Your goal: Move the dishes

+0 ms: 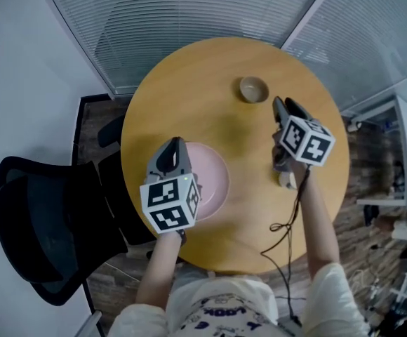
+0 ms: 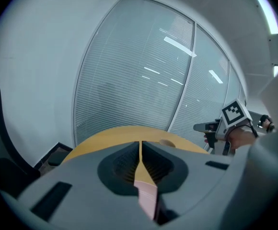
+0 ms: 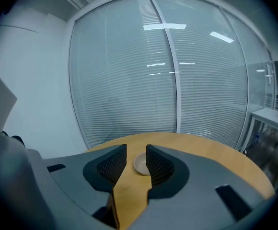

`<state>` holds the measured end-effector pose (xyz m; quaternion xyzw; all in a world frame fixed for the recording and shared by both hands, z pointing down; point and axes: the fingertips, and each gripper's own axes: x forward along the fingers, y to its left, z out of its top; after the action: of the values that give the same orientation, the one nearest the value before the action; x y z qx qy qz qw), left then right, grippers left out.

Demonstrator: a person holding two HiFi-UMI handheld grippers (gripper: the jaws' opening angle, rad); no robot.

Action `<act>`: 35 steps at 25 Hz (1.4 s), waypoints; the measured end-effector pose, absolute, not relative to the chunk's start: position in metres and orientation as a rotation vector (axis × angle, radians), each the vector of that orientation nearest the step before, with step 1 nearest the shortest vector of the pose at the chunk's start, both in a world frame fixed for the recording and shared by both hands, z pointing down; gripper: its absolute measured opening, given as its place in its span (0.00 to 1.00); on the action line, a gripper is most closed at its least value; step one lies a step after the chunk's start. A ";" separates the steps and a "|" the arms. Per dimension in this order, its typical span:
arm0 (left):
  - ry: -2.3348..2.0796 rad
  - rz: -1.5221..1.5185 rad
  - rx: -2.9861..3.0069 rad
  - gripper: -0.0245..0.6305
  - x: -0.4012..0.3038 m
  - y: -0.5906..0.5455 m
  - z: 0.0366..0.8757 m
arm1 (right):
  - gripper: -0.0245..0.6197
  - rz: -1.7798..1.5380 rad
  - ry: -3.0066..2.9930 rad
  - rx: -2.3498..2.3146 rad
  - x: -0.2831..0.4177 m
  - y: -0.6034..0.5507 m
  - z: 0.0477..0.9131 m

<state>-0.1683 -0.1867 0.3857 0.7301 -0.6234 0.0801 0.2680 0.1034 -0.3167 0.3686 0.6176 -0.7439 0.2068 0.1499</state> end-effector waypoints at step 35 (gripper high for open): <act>-1.552 0.453 1.826 0.07 -0.125 -0.228 0.514 | 0.09 0.895 -1.913 1.674 0.149 -0.437 0.560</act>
<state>-0.1253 -0.2279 0.5140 0.7028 -0.5976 0.1745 0.3441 0.1490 -0.4366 0.5598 0.6057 -0.6922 0.3239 0.2217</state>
